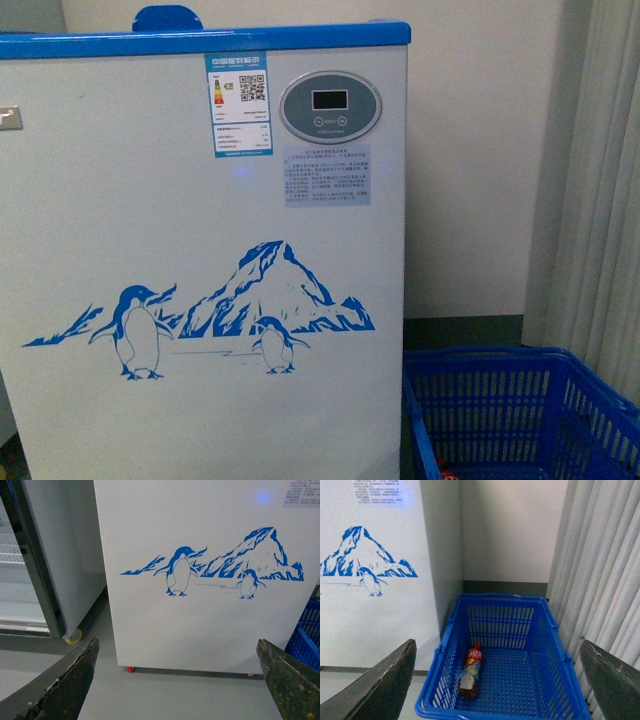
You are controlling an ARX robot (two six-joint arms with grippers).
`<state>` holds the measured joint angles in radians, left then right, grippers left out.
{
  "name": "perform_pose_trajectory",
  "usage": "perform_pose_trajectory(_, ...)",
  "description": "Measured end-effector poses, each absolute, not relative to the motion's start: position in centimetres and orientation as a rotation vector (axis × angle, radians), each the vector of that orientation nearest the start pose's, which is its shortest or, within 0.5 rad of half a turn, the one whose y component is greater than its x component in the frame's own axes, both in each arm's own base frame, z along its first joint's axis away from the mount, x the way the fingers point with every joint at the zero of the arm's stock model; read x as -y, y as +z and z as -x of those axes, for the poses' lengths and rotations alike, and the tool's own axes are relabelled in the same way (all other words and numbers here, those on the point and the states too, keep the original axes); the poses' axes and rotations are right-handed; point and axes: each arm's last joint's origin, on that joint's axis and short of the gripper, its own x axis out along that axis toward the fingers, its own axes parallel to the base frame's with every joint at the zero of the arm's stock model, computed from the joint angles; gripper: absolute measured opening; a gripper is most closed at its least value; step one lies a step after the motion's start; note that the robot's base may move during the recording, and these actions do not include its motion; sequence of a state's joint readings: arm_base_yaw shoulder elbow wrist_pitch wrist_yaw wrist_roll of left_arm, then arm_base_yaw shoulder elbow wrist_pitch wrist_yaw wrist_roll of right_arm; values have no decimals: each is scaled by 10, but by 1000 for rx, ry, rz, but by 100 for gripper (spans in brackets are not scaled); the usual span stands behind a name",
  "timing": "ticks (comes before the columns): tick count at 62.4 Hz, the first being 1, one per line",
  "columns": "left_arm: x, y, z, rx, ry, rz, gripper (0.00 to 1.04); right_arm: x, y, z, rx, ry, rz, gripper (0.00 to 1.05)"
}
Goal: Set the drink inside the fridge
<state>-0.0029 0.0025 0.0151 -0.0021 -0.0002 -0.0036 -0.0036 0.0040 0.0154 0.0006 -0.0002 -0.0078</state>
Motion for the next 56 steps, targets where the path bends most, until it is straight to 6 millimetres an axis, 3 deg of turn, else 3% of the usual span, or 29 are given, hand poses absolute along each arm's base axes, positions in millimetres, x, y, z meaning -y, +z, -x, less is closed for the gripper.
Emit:
perform_pose_trajectory(50,0,168,-97,10,-3,4,97,0,168,-97,10,-5,6,98)
perform_pose_trajectory(56,0,168,-97,10,-3,4,97,2,168,-99,-214,-125,-77,98)
